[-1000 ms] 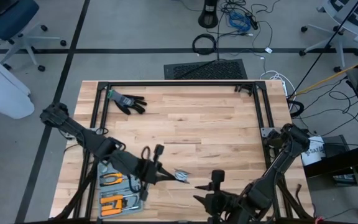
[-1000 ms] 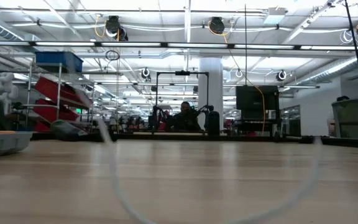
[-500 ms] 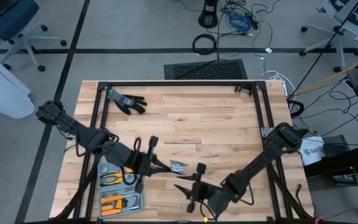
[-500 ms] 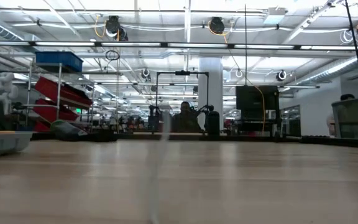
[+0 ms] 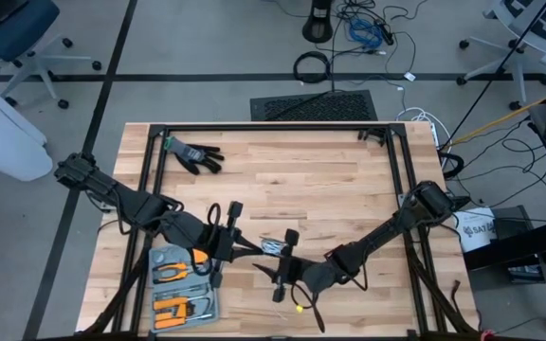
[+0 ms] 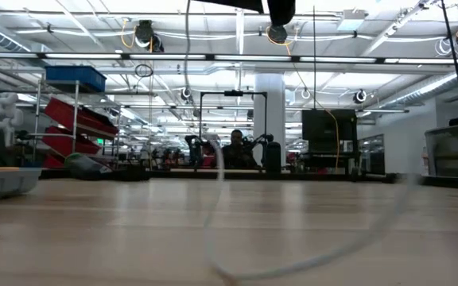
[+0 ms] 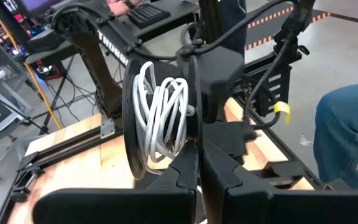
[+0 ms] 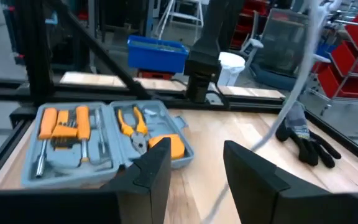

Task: Coil cords
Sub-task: Coil the white cable wire into the spool

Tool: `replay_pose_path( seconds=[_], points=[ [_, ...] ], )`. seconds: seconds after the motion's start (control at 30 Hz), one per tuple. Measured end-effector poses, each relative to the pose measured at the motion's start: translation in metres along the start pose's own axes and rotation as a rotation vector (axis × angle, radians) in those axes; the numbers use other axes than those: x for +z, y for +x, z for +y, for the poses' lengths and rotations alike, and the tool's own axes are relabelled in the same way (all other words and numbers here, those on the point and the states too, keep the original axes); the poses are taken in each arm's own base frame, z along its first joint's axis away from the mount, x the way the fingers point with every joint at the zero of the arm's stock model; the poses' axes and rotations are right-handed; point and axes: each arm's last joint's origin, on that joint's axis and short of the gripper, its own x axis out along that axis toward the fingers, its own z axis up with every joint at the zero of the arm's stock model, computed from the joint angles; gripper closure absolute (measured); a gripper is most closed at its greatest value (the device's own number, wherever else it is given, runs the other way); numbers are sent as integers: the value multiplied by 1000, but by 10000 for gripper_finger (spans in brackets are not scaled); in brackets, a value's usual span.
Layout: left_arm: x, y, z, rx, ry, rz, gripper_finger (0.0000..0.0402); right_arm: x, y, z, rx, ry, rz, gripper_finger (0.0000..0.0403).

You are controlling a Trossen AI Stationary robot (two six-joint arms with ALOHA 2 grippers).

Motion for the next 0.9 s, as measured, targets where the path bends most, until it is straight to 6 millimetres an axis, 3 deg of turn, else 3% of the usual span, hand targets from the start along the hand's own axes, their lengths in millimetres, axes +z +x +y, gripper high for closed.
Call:
replay_pose_path(
  seconds=[0.23,0.47,0.9],
  points=[
    [1,0,0,3,-2,-6,395,1,3,-4,-14,12,-5,286],
    [1,0,0,7,-3,-5,395,0,-9,7,-73,-7,-4,313],
    [1,0,0,7,-3,-6,395,-1,2,-5,-84,-4,4,265]
  ],
)
